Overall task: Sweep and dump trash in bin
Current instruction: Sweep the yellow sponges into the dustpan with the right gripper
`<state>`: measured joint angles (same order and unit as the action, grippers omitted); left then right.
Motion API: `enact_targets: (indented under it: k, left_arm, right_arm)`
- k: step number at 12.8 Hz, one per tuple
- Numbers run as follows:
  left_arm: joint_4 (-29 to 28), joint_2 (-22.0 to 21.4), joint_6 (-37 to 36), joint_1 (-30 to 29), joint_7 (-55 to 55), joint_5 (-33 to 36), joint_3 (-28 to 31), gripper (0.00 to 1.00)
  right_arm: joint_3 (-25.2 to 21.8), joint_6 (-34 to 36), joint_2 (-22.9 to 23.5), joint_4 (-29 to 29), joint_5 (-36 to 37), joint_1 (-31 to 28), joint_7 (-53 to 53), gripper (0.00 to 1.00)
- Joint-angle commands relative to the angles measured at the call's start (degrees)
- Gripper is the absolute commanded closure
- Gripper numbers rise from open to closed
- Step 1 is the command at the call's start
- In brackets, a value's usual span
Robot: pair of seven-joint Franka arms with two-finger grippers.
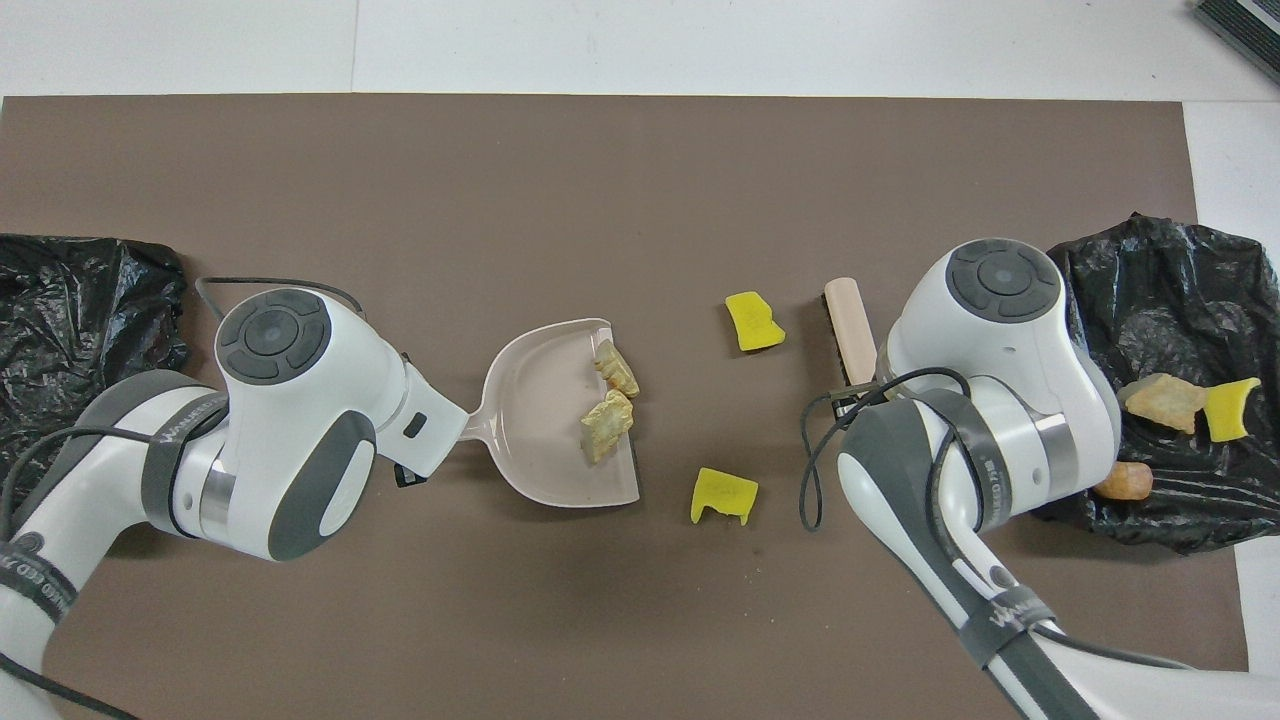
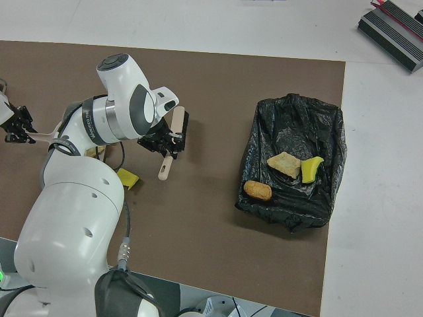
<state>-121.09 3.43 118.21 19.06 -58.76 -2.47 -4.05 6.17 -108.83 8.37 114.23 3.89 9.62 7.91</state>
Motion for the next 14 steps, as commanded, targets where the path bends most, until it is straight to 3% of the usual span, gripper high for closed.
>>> enact_targets:
  k: [1, 3, 5, 9, 12, 14]
  left_arm:
    - [-2.1, -1.8, 1.9, 0.5, 1.6, 0.5, 0.4, 1.0]
    - [-2.1, -1.8, 1.9, 0.5, 1.7, 0.5, 0.4, 1.0]
    - [-2.2, -1.9, 1.9, 0.5, 1.8, 0.5, 0.4, 1.0]
    - [-2.2, -1.9, 2.1, 0.5, 2.1, 0.5, 0.4, 1.0]
    - [-2.2, -1.9, 2.1, 0.5, 2.5, 0.5, 0.4, 1.0]
    - [-2.2, -1.9, 2.1, 0.5, 2.5, 0.5, 0.4, 1.0]
  right_arm:
    - [0.9, -4.5, 0.6, 1.8, 0.3, 2.8, -3.3, 1.0]
    - [1.0, -5.0, 0.7, 1.4, -1.4, 6.4, -3.8, 1.0]
    - [1.0, -8.4, 0.6, 1.6, -9.4, 9.4, -5.1, 1.0]
    - [1.3, -10.2, 0.0, 1.5, -15.9, 15.1, -6.6, 1.0]
    - [2.5, -10.4, -0.1, 0.6, -26.3, 16.1, -6.4, 1.0]
    - [2.5, -9.7, -1.2, 0.1, -27.0, 16.2, -6.6, 1.0]
